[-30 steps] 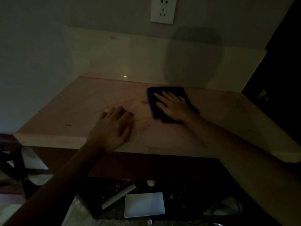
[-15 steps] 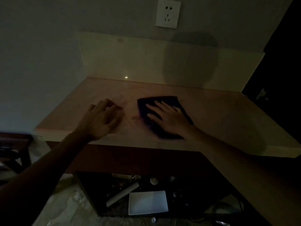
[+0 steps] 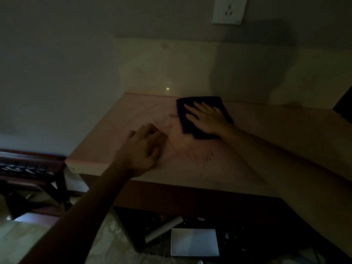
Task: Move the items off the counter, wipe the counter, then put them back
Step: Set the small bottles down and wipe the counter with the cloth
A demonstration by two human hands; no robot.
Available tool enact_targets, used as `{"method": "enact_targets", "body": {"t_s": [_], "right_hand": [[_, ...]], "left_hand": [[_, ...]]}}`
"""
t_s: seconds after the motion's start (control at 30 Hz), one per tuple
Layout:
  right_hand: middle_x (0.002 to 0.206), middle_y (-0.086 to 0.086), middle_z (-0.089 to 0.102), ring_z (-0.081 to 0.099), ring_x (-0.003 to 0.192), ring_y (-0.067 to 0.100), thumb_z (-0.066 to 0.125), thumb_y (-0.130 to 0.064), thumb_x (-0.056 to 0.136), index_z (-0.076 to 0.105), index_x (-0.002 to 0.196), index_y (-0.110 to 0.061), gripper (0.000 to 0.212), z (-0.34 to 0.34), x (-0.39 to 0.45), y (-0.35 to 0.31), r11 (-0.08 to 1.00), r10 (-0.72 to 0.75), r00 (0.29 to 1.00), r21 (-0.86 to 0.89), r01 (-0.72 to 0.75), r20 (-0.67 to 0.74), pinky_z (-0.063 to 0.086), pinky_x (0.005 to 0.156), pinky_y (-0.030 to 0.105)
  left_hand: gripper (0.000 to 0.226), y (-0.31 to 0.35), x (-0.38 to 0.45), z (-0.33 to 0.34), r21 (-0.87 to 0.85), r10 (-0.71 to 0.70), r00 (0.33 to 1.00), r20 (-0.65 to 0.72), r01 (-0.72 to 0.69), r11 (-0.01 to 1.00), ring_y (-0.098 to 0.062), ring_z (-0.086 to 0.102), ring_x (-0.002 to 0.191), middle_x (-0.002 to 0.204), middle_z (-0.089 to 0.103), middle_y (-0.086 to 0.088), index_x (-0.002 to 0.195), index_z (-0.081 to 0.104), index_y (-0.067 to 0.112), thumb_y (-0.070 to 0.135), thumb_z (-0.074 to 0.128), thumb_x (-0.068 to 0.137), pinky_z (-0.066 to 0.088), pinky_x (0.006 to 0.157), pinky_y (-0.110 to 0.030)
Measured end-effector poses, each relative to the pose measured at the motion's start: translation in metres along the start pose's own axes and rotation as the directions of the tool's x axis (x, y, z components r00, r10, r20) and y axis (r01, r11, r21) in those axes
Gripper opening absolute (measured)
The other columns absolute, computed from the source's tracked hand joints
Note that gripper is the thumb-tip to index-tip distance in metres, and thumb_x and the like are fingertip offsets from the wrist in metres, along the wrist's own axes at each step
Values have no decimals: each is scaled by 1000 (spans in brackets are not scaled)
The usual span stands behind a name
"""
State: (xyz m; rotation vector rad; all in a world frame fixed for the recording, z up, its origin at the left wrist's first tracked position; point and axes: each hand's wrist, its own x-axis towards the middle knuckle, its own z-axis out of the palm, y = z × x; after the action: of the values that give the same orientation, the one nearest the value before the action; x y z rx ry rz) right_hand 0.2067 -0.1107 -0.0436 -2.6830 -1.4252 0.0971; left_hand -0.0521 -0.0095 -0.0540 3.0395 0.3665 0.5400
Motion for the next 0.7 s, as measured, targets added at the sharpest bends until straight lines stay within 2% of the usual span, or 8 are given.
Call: {"method": "enact_targets", "body": {"t_s": [0.2, 0.33, 0.5, 0.7], "right_hand": [[163, -11, 0, -1, 150, 15, 8, -62, 96, 2, 148, -52, 53, 16, -133, -62, 992, -122, 991, 2, 122, -53, 2, 121, 45], [162, -14, -4, -6, 150, 12, 5, -67, 93, -1, 147, -54, 55, 18, -164, -85, 991, -127, 992, 27, 127, -15, -1, 121, 44], [163, -12, 0, -1, 150, 13, 6, -68, 92, 4, 147, -54, 57, 15, -118, -86, 993, -119, 993, 20, 120, -26, 2, 120, 44], [163, -8, 7, 5, 150, 16, 12, -69, 92, 13, 148, -51, 59, 8, 13, -75, 999, -40, 999, 4, 40, -24, 6, 119, 45]], "left_hand": [[52, 7, -10, -4, -90, -128, 987, -93, 120, 989, -24, 53, 105, 118, 54, -2, 118, 61, 21, 43, 24, 89, 36, 82, -37], [56, -13, -35, -12, 4, -148, 987, -66, 149, 989, -26, 55, 107, 121, 54, -2, 121, 60, 20, 46, 22, 90, 36, 83, -38], [66, -65, -47, -25, 98, -189, 981, 40, 184, 978, -21, 53, 115, 131, 49, 1, 134, 53, 28, 58, 16, 89, 35, 90, -38], [55, -80, -43, -22, 98, -123, 992, 15, 121, 988, -20, 54, 112, 129, 49, 4, 134, 49, 33, 54, 18, 94, 41, 89, -39]]}}
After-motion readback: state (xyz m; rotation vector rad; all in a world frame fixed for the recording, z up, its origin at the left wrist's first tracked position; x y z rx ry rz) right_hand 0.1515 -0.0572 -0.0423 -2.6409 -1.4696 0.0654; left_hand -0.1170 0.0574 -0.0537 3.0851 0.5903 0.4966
